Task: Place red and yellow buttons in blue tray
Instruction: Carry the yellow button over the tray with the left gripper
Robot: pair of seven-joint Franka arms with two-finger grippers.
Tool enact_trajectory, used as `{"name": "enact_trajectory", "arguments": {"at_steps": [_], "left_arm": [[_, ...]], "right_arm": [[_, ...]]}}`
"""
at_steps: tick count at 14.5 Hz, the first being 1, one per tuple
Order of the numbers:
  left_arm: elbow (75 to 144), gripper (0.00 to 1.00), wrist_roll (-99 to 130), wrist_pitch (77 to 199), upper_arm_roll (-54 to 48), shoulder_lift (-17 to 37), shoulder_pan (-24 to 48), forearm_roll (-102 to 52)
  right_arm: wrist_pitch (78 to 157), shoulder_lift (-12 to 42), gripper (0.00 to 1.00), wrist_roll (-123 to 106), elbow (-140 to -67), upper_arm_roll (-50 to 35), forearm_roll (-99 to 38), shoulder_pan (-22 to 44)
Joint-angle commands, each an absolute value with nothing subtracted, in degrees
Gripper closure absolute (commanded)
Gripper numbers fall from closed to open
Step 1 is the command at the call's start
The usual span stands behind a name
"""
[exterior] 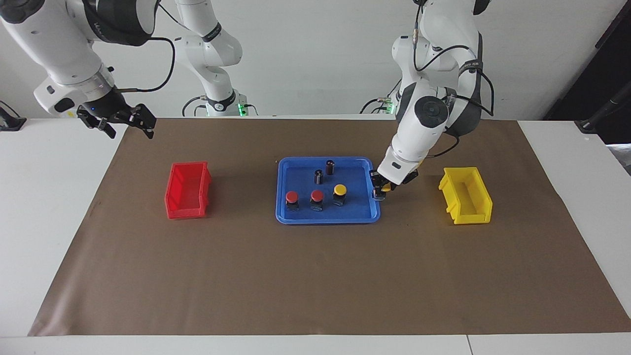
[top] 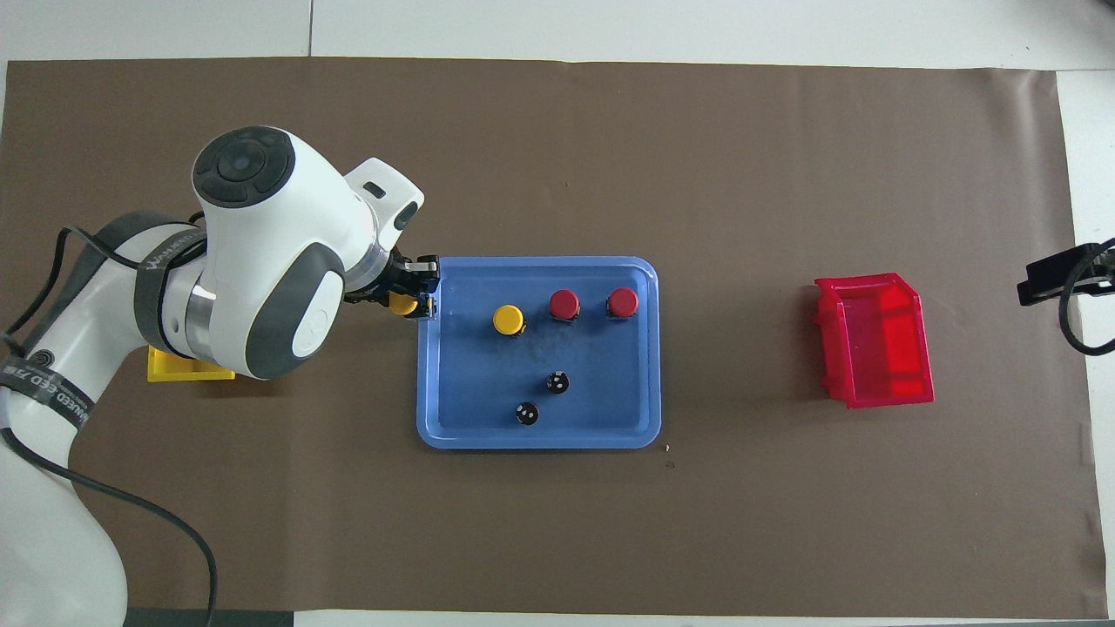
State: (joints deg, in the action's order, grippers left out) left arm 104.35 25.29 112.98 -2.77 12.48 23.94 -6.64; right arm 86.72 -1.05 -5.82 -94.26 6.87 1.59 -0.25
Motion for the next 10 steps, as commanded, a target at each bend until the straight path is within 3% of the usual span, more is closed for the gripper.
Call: {"name": "enact_trajectory", "arguments": {"at_steps": [1,10], "left_arm": [[104.9,0.99,26.0,114.5,-2.0,12.0,25.7,-8.0],[105.7,0.99,26.4,117.9,-1.8,14.1,28.6,-7.5]], "right_arm": [[87.5,-1.9,0.0,-5.9,-95.4,6.7,1.1,-0.4],[87.5,-1.9,0.0,-5.9,-95.4,6.7,1.1,-0.4]]}}
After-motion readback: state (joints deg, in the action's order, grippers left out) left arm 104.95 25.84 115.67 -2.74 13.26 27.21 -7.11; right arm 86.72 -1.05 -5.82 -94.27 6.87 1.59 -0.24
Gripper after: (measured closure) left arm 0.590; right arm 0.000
